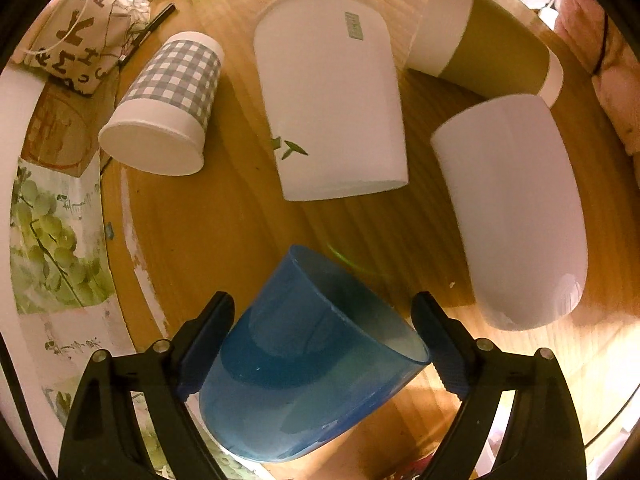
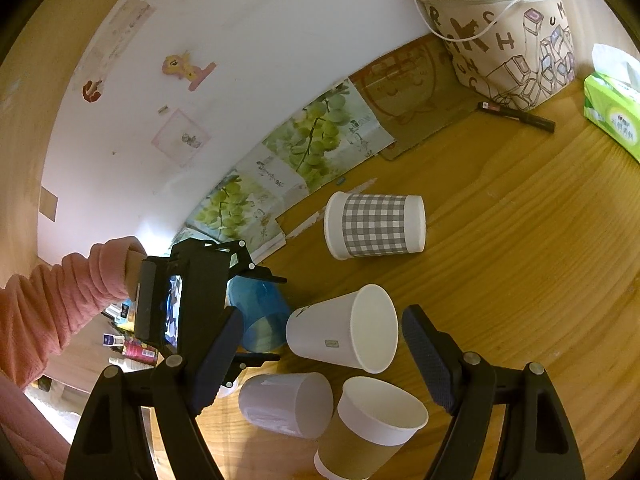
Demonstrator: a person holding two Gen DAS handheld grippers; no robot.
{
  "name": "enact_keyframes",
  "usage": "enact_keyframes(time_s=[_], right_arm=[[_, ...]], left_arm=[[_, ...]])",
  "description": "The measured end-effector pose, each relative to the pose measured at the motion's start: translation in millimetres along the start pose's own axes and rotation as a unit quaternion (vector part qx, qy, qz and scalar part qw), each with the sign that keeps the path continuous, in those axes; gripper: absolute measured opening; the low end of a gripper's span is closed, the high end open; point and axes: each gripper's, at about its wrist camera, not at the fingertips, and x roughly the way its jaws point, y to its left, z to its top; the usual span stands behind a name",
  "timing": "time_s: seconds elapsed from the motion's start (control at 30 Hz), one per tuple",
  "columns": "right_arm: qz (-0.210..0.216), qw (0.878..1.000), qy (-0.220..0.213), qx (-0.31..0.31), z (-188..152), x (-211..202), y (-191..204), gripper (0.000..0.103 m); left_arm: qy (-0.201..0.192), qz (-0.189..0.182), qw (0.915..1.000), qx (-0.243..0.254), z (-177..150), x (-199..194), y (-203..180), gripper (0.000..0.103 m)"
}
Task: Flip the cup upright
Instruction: 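Close the left gripper on the rim of the blue cup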
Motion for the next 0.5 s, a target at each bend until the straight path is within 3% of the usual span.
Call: enact_keyframes(time_s=[0.3, 0.5], right_arm=[[0.009, 1.0, -0.007, 0.011, -1.4, -5.3, -4.7, 0.082], [0.016, 1.0, -0.016, 0.021, -4.3, -11.2, -8.8, 0.082]], left_arm=[[0.001, -0.02, 0.9979, -0.062, 3.3, 1.8, 31.3, 0.088], [-0.004, -0.028, 0.9917, -0.125, -2.5, -5.6, 53.1, 0.087]])
